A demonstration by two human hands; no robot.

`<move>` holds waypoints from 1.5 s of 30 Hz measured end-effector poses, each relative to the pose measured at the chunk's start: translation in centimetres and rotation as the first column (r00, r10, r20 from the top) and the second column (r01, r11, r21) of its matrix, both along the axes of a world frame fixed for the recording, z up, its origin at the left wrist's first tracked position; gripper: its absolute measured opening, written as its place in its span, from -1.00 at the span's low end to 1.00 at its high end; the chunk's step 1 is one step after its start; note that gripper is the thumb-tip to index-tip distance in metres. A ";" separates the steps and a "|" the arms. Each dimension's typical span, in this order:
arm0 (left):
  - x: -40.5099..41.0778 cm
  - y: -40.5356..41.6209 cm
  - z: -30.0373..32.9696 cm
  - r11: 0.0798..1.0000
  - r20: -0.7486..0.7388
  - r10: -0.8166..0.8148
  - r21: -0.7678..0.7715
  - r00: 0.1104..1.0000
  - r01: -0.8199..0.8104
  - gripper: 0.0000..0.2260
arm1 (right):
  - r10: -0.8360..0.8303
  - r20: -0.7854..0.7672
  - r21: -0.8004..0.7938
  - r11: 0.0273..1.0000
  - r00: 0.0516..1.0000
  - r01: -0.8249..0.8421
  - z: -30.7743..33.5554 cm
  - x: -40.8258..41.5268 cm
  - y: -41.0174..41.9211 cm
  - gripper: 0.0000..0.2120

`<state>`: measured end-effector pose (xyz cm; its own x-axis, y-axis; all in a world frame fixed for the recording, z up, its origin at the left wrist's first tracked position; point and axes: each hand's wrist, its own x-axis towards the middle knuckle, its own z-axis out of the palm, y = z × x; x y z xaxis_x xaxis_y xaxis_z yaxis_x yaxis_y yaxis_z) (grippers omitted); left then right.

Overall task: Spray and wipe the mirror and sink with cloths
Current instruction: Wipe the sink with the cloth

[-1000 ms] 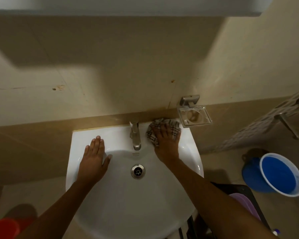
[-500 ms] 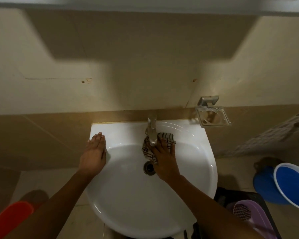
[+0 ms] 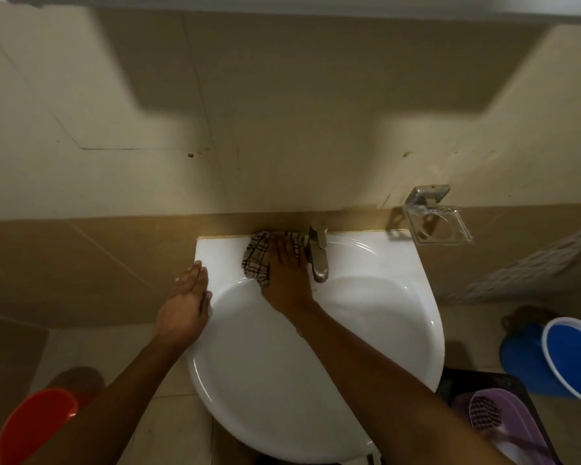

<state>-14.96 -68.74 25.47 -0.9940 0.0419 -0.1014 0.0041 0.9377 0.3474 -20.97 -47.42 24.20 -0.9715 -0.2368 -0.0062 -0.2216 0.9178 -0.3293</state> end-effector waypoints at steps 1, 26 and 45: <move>0.0 -0.1 0.0 1.000 0.002 -0.004 0.008 1.000 0.004 -0.44 | -0.052 -0.001 -0.011 0.999 0.999 0.052 0.0 0.0 -0.3 -0.14; 3.0 -2.4 -1.8 0.948 -0.002 0.103 0.302 0.995 -0.098 -0.54 | 0.097 0.005 0.051 0.994 0.995 -0.097 -0.4 -0.1 -10.3 -0.29; 12.4 -0.5 -0.6 0.494 0.299 0.632 0.556 0.715 -0.669 -0.70 | 0.505 0.246 -0.303 0.851 0.828 -0.429 -0.4 18.1 -5.8 -0.27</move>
